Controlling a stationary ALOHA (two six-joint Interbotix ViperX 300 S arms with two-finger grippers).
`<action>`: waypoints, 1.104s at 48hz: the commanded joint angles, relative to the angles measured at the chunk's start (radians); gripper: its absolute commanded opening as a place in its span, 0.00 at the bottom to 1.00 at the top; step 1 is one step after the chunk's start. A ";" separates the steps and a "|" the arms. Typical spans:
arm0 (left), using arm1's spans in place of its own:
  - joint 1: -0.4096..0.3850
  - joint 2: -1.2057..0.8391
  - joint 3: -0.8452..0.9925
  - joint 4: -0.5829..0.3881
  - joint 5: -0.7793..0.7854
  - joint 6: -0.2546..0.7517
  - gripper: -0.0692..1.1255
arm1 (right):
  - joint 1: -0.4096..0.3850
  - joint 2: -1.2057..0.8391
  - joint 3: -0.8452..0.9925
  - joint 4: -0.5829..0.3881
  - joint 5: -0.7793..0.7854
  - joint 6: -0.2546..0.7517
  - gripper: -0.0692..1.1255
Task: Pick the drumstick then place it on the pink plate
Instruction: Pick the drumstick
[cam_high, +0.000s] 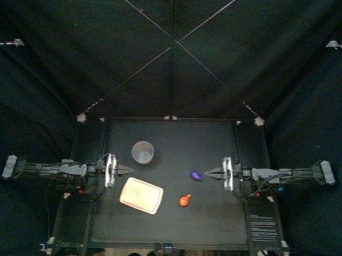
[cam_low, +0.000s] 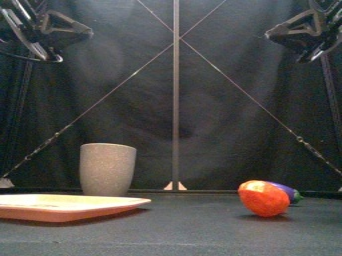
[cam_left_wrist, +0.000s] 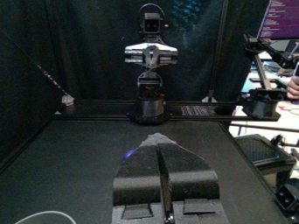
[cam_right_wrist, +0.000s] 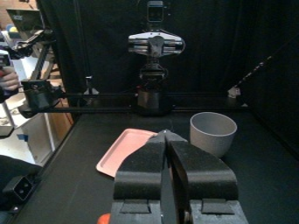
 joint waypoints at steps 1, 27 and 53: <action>-0.002 0.009 -0.008 -0.011 0.006 0.000 0.17 | -0.003 0.031 -0.002 0.000 0.005 0.002 0.16; 0.002 0.009 -0.002 -0.051 0.014 -0.002 0.16 | -0.003 0.367 -0.120 0.000 0.382 0.003 0.16; 0.014 0.011 0.012 -0.058 0.009 0.003 0.17 | 0.141 0.609 -0.242 -0.186 0.407 -0.005 0.60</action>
